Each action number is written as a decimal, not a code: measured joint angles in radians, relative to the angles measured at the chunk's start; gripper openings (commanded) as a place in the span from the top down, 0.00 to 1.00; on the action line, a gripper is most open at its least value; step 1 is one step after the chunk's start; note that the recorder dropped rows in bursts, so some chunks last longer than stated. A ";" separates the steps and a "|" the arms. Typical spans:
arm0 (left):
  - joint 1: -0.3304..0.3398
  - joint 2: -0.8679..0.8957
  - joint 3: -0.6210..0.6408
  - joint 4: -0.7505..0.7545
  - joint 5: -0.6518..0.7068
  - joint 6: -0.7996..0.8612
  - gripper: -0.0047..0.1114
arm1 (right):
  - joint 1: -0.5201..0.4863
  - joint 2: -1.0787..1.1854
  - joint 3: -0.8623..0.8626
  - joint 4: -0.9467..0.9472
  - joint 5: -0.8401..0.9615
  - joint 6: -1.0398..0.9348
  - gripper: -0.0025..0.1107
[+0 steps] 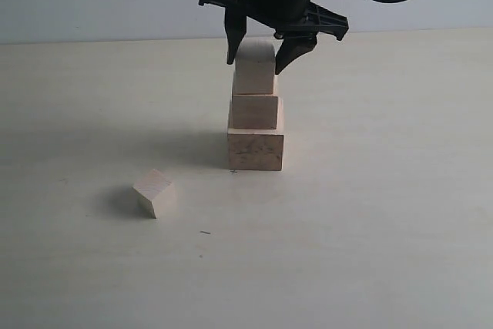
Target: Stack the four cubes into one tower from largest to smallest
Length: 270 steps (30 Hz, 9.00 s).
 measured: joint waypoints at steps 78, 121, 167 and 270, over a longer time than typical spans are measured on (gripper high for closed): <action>-0.157 1.858 -1.038 -0.599 -0.884 -0.034 0.96 | -0.342 -0.009 0.146 0.548 -0.060 -0.675 0.98; -0.227 1.880 -1.080 -0.551 -0.832 -0.008 0.96 | -0.344 0.050 0.146 0.615 -0.009 -0.690 0.98; -0.089 1.876 -1.080 -0.616 -0.855 -0.006 0.96 | -0.331 -0.014 0.146 0.491 -0.005 -0.568 0.98; -0.172 1.876 -1.064 -0.476 -0.909 -0.012 0.96 | -0.213 -0.016 0.146 0.309 -0.001 -0.538 0.98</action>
